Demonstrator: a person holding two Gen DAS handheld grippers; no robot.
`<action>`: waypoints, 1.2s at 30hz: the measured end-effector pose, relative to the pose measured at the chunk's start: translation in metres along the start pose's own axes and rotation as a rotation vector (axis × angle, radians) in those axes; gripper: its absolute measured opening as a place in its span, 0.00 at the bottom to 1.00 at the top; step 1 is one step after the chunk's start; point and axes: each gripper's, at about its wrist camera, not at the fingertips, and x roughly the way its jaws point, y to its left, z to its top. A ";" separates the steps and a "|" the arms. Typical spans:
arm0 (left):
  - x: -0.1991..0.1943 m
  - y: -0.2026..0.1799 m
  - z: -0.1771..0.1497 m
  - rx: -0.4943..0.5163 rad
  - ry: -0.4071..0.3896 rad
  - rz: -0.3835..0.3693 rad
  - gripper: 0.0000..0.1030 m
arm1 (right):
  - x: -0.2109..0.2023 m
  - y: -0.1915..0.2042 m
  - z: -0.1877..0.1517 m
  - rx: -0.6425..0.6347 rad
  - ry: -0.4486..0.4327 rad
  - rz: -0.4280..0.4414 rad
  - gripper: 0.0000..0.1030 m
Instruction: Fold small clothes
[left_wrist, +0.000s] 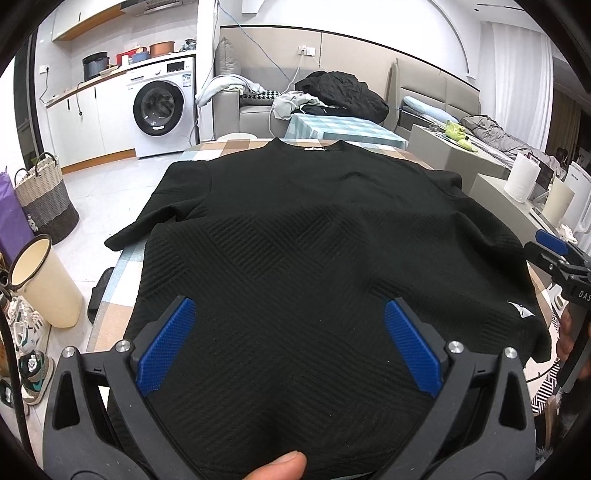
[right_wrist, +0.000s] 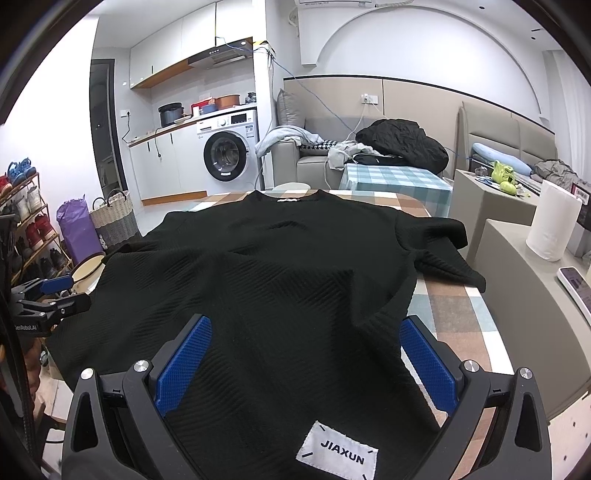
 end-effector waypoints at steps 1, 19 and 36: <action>0.001 0.000 0.000 -0.001 0.003 0.000 0.99 | 0.001 -0.001 0.000 0.003 0.001 -0.001 1.00; 0.021 0.009 0.005 -0.010 0.025 0.018 0.99 | 0.011 -0.012 0.005 0.044 0.033 -0.008 1.00; 0.045 0.021 0.038 -0.010 0.046 0.043 0.99 | 0.019 -0.035 0.026 0.143 0.048 -0.030 1.00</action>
